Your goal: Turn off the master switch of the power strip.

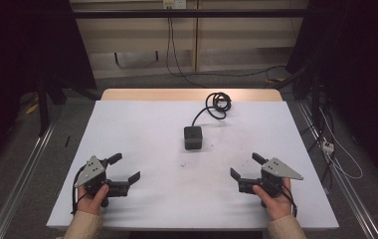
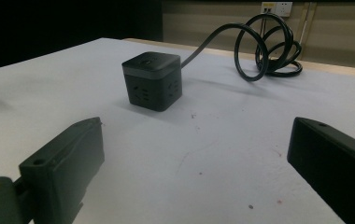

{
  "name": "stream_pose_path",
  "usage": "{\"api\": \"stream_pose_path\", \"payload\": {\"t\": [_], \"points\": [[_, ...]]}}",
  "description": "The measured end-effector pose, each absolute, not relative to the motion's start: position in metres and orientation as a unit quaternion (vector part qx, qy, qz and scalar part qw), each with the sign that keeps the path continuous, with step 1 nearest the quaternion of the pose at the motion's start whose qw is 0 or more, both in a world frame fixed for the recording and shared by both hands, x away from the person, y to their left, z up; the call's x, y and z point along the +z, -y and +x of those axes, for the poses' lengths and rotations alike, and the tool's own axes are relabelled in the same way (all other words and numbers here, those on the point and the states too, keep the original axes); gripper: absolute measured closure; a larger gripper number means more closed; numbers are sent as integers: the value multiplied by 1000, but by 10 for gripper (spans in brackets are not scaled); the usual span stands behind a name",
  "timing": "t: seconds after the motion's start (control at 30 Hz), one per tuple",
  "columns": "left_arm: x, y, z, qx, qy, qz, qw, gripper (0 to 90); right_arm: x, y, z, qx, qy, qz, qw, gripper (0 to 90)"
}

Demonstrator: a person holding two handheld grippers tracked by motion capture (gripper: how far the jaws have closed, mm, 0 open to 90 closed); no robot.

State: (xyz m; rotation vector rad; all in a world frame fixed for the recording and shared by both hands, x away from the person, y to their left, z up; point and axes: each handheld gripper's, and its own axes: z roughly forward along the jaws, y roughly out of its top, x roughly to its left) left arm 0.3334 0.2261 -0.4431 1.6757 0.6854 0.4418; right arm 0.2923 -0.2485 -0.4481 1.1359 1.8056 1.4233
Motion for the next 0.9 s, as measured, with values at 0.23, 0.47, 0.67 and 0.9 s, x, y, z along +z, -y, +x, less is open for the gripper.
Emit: {"api": "stream_pose_path", "payload": {"t": [0.23, 0.47, 0.67, 0.9], "points": [[-443, -226, 333, 188, -295, 723, 596, 42, -447, 242, 298, 532, -675, 425, 285, 42], [-444, -226, 334, 188, -294, 722, 597, 42, -446, 238, 305, 528, -675, 428, 287, 42], [-444, -226, 334, 187, -295, 721, 598, 42, -445, 233, 311, 525, -679, 428, 284, 48], [-444, -227, 333, 186, -298, 718, 601, 42, -445, 229, 318, 522, -681, 431, 279, 53]]}}
